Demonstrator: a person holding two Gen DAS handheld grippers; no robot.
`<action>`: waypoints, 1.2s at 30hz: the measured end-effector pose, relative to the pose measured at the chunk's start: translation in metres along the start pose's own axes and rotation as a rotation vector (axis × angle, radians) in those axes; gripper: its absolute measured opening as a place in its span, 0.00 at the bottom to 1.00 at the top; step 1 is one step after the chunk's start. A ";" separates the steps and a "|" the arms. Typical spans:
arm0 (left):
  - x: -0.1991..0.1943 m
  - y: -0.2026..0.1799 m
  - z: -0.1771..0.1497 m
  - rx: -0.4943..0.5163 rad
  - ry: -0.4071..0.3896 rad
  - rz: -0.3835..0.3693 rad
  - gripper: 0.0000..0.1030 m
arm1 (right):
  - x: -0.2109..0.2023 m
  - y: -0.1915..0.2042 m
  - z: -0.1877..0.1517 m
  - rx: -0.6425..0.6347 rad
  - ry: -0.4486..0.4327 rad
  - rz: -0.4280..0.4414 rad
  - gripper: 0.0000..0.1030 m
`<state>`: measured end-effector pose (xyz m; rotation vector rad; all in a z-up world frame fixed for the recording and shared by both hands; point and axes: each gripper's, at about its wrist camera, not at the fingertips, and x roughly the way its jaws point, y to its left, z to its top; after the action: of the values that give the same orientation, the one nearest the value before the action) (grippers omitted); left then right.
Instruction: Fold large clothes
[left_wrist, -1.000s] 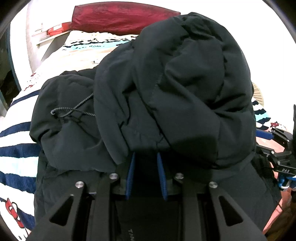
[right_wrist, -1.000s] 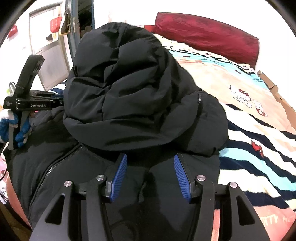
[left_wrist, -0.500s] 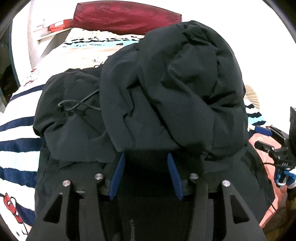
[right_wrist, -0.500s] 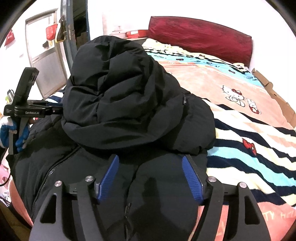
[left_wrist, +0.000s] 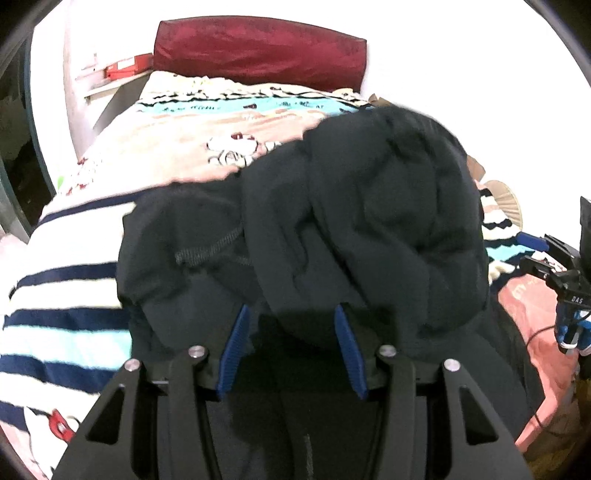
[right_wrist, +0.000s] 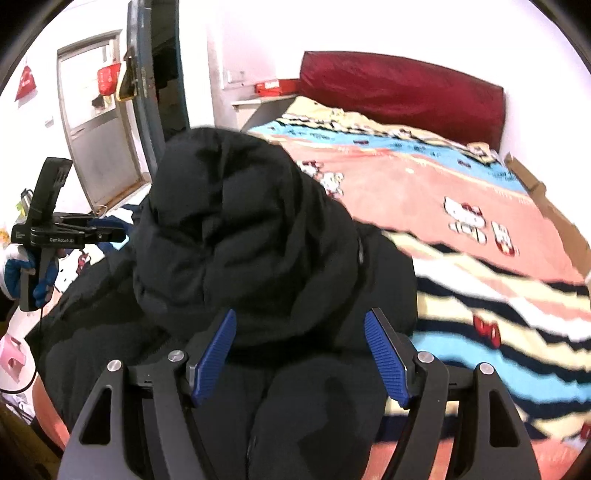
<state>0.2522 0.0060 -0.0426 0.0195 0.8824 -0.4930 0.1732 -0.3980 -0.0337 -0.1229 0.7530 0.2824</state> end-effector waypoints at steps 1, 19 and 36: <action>-0.001 -0.001 0.009 0.007 -0.006 0.001 0.45 | 0.002 0.001 0.010 -0.010 -0.009 0.003 0.69; 0.050 -0.050 0.118 0.132 -0.042 -0.077 0.45 | 0.077 0.024 0.114 -0.057 -0.065 0.091 0.69; 0.147 -0.059 0.032 0.213 0.042 0.026 0.53 | 0.165 0.012 0.024 -0.045 0.149 0.106 0.70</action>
<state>0.3290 -0.1131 -0.1208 0.2366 0.8668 -0.5623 0.3002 -0.3472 -0.1303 -0.1475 0.9027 0.3940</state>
